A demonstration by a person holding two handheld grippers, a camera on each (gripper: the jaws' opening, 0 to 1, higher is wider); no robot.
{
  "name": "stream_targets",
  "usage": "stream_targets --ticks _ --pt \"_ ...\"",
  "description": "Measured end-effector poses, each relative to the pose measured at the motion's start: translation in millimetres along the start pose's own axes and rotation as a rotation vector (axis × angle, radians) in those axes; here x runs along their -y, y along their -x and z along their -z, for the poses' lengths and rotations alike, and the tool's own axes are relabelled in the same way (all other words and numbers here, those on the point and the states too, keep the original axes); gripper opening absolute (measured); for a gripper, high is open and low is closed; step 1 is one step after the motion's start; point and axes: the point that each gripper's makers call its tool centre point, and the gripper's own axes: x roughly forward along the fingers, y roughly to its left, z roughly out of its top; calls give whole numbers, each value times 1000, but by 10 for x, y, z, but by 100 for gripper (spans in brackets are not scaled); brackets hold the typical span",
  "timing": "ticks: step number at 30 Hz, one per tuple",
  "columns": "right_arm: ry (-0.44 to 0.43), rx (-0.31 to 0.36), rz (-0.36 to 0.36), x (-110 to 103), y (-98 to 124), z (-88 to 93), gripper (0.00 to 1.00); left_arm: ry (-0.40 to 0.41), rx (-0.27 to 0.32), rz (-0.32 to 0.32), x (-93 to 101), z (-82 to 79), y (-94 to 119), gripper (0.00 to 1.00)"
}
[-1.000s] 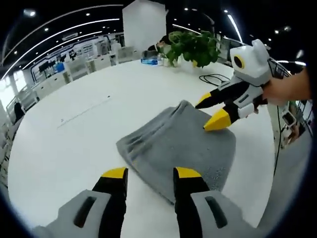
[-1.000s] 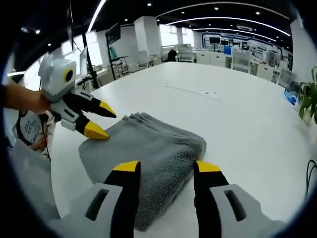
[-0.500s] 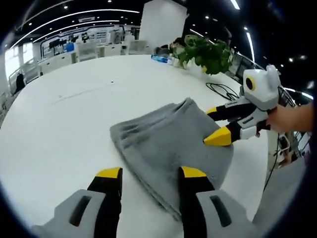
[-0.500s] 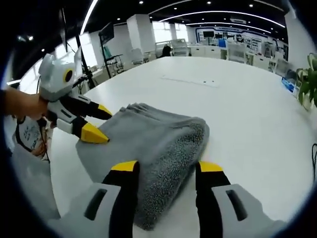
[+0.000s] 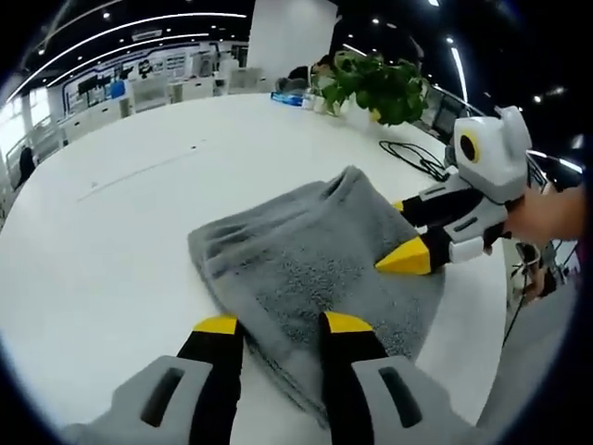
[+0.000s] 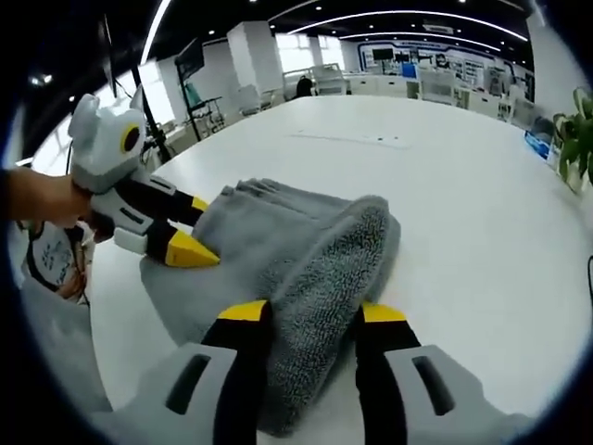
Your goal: Fold the towel on the table until its edges align and the towel forms a compact rectangular stack.
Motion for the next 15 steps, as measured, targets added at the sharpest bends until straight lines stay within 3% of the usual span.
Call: stream_targets --ticks 15 --pt "17 -10 55 181 -199 -189 34 -68 3 -28 -201 -221 -175 31"
